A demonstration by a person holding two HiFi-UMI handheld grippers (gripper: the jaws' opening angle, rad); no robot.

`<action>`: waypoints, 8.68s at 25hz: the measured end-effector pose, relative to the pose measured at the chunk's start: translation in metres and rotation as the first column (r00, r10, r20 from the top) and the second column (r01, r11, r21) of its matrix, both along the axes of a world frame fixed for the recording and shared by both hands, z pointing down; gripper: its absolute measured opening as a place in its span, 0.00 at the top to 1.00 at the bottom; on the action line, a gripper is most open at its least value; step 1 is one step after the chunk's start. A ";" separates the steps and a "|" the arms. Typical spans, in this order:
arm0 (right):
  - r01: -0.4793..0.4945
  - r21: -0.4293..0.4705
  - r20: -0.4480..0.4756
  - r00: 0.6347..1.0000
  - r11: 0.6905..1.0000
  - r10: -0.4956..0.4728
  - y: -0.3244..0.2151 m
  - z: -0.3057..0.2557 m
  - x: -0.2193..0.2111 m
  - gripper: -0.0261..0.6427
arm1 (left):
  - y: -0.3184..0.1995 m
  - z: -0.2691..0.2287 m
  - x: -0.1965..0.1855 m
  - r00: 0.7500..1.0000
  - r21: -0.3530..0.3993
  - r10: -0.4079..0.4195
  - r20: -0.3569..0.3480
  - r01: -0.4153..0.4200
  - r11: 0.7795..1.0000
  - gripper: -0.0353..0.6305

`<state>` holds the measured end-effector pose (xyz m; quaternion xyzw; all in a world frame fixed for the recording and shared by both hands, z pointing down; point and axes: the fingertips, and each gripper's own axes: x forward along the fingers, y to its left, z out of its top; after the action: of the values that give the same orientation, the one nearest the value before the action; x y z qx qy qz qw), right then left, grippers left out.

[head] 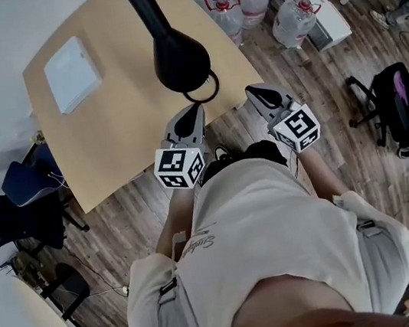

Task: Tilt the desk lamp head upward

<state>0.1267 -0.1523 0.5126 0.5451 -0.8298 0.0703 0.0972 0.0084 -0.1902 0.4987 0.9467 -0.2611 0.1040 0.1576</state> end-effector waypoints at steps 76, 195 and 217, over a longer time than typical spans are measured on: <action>0.363 -0.565 -0.188 0.818 0.741 -0.544 -0.119 0.261 -0.028 0.97 | -0.028 0.010 0.037 0.944 0.043 -0.329 0.020 0.327 0.944 0.92; 0.399 -0.359 -0.097 0.883 0.844 -0.459 -0.001 0.071 -0.029 0.97 | 0.063 -0.132 0.018 0.991 0.199 -0.126 -0.038 0.131 0.971 0.92; 0.432 0.237 -0.090 0.902 0.870 -0.423 0.053 -0.132 -0.017 0.97 | 0.103 -0.116 0.007 0.936 0.166 -0.351 -0.032 0.351 0.922 0.92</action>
<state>0.1094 -0.0994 0.3809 0.3573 -0.9299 -0.0681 0.0552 0.0154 -0.0869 0.3825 0.8947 -0.4340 0.0506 0.0928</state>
